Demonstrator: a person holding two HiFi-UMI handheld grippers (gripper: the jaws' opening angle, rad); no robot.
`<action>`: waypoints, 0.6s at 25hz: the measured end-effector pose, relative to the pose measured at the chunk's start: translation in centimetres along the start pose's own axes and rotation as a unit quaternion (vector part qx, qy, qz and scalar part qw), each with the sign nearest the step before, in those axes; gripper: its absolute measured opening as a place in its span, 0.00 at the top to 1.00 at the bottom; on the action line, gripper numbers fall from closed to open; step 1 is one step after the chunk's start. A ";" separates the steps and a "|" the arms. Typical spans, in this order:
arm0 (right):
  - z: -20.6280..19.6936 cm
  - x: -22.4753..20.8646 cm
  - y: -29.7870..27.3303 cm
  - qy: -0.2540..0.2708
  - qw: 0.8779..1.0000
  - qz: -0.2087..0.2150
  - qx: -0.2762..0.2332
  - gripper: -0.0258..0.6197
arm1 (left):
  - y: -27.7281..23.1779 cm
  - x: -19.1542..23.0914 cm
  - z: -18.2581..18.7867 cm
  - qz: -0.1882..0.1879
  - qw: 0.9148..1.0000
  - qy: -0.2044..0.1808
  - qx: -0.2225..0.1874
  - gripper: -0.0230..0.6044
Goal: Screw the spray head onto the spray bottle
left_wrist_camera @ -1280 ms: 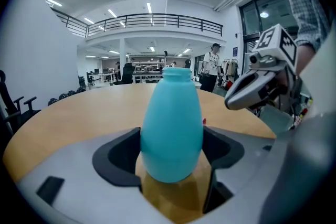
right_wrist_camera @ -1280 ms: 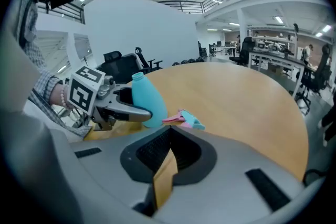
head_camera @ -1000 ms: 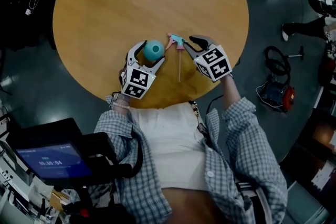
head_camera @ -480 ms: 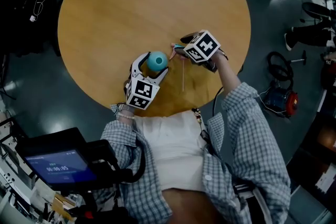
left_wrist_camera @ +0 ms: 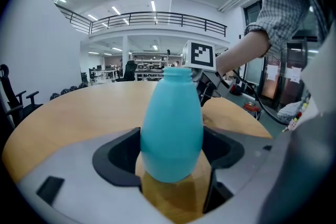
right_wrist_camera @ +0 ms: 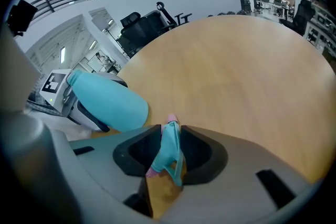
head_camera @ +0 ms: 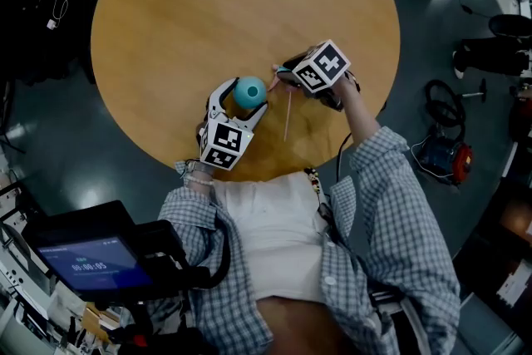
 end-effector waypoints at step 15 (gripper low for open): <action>3.2 -0.1 6.8 0.086 0.975 -0.175 -0.104 0.80 | -0.7 0.7 -0.1 -0.006 1.000 0.002 -0.004 0.37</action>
Point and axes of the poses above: the fingertips, and each gripper's own axes: y backward along the fingers, x to its left, z out of its top, the point moved 5 cm from there along y, backward along the fingers, and after that the axes turned 15 degrees about y, right-handed, at the moved point
